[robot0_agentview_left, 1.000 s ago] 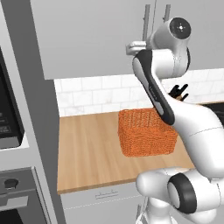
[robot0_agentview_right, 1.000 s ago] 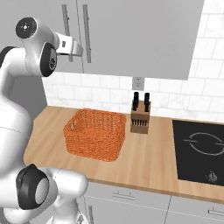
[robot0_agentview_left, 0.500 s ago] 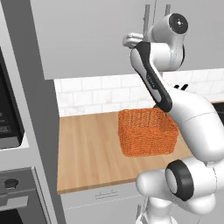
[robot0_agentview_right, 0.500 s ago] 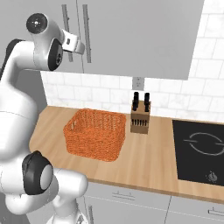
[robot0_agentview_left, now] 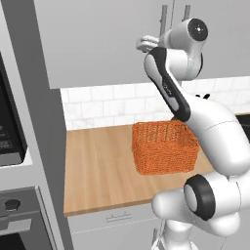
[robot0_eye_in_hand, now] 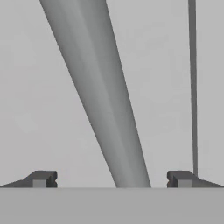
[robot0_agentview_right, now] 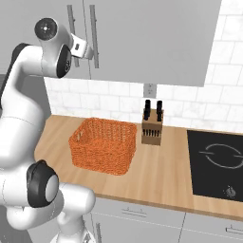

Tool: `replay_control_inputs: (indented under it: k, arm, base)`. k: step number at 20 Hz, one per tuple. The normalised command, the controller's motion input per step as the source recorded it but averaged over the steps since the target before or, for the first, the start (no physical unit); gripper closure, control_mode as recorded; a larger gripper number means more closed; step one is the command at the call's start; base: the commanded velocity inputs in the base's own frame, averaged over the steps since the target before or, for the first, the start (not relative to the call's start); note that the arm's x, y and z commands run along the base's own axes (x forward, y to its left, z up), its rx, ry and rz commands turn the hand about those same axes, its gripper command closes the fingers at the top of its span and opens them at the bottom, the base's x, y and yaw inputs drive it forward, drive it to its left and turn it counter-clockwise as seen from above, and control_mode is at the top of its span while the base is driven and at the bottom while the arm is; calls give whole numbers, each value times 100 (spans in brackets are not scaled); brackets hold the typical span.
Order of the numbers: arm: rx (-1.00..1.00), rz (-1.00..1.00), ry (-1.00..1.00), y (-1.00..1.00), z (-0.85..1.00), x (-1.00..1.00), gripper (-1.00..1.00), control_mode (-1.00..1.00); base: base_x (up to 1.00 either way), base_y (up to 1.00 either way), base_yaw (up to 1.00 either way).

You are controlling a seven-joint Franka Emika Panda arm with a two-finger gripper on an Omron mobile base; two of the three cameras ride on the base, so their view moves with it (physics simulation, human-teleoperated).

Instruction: Open the cabinet, pick up the bread from the cabinet and place it in the basket. Then move the basket to the dining counter.

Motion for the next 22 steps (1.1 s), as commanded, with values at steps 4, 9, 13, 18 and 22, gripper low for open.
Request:
replay_control_inputs:
  k: [4, 9, 13, 18, 22]
  arm:
    - [4, 0, -2, 0, 0, 6, -100, -100]
    - [3, 0, -7, 0, 0, 34, -100, -100]
    - [1, 0, -8, 0, 0, 38, 100, -100]
    - [3, 0, -1, 0, 0, 32, 100, -100]
    - [3, 0, 0, 0, 4, 19, 100, -100]
  base:
    - [0, 0, 0]
    - [0, 0, 0]
    - [0, 0, 0]
    - [0, 0, 0]
    - [0, 0, 0]
